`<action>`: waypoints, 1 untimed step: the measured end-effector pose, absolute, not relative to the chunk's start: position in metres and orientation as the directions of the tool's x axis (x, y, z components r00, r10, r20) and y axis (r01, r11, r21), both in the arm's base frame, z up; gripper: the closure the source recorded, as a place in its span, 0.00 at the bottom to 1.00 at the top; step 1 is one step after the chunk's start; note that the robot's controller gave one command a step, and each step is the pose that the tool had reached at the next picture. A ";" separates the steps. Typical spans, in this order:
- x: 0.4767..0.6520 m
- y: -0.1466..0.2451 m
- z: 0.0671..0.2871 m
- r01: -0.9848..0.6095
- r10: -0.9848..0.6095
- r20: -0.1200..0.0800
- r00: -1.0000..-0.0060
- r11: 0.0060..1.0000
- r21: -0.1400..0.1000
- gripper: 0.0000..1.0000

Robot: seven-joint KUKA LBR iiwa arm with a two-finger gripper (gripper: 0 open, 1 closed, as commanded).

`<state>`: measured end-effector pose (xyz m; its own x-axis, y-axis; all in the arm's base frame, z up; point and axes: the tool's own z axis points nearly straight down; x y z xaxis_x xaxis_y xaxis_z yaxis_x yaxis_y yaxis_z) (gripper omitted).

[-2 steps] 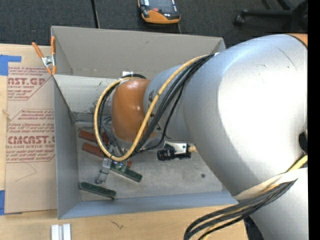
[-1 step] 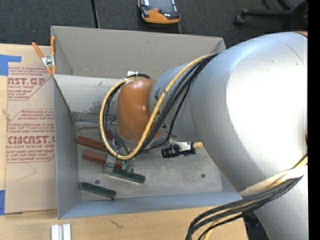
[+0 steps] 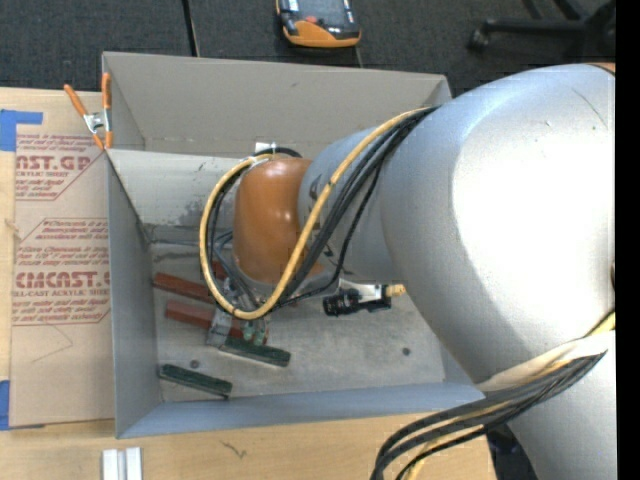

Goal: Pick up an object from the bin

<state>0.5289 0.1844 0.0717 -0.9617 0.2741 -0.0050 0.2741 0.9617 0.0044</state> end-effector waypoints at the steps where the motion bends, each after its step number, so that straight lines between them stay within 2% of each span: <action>1: 0.528 0.184 0.074 0.274 0.274 -0.002 -0.962 0.962 0.002 1.00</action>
Offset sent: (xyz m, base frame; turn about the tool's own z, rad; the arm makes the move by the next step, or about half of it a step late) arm -0.0001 0.0001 0.0609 0.0000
